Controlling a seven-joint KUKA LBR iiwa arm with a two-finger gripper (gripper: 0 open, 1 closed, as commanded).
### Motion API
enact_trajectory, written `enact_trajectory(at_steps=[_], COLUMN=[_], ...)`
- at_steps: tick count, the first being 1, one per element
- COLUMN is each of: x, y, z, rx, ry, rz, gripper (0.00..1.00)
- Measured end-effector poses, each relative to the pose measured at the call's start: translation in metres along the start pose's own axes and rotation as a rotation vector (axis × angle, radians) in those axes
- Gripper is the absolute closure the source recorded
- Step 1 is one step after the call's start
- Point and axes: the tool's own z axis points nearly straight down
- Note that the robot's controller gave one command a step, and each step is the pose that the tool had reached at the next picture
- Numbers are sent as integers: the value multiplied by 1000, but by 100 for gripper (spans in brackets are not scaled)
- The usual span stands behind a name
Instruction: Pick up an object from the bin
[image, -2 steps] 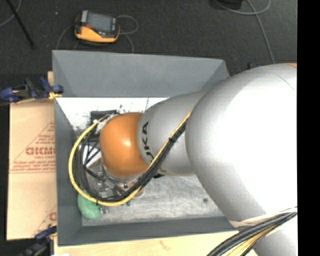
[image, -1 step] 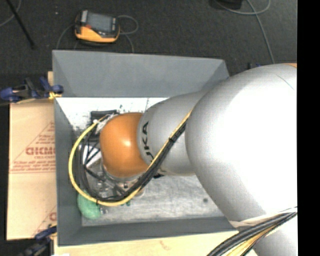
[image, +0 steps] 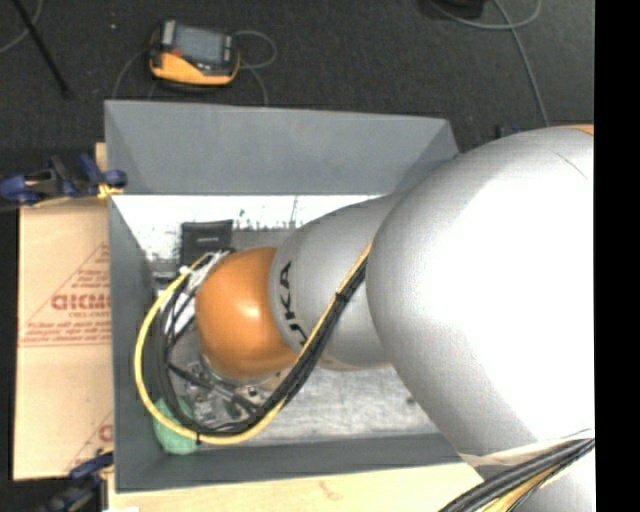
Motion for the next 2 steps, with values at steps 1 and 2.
enact_trajectory(at_steps=[1, 2], x=[0, 12], y=[0, -10], z=[0, -38], rx=[0, 1], ry=[0, 17], rz=[1, -32], gripper=[100, 100])
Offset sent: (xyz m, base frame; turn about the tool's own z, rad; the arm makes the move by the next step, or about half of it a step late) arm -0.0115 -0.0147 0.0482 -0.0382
